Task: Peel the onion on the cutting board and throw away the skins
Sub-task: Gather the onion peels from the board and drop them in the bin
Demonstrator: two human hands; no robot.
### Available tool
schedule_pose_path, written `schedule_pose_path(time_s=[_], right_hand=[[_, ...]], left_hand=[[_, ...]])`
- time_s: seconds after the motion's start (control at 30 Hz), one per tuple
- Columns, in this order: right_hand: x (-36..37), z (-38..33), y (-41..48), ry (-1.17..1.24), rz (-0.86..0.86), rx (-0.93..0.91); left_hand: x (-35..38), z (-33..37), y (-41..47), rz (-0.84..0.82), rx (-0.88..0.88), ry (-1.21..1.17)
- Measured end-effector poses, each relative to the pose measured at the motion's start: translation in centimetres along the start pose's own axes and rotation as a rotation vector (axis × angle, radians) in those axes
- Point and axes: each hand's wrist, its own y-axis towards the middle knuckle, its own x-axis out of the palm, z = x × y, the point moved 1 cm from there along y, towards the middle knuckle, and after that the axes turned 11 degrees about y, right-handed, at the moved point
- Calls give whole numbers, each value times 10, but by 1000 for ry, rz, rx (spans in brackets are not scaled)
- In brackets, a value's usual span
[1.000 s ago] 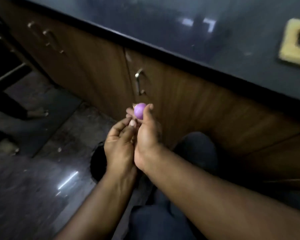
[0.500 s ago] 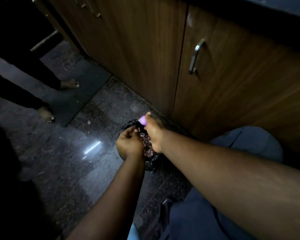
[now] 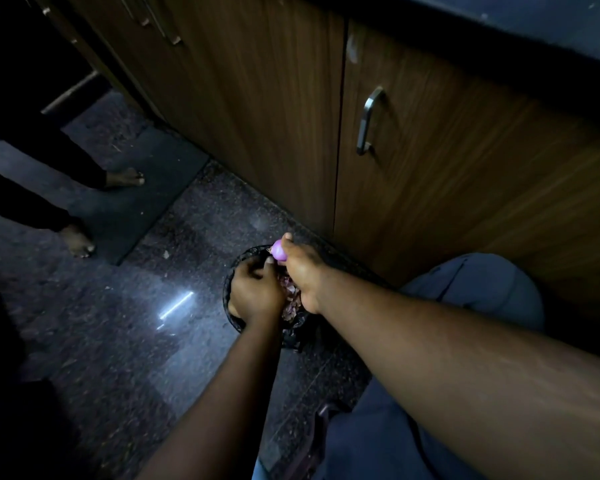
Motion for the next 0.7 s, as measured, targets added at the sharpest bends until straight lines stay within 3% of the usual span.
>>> schedule_pose_path(time_s=[0.07,0.13,0.23,0.33,0.47,0.57,0.7], right_hand=[[-4,-1,5,-34,-8,9],[-4,-14,-15,-29,4,-8],[-13,-27,-35,-26,54,-101],[-33,-45,-57,-40,116,-228],[-88,-71,-112,-24,43,-397],[-146,-91,-181,52,27,-615],[-207,-119,-276,130,135,-923]], left_hand=[[-5,6,-7,24,45,53],[-12,26,-20,-60,68,189],[-21,37,-34,-132,86,124],[-30,43,-47,-150,326,-50],[-45,94,-110,-165,644,-107],[-51,134,-162,-244,805,-172],[-50,189,-234,-391,1029,-291]])
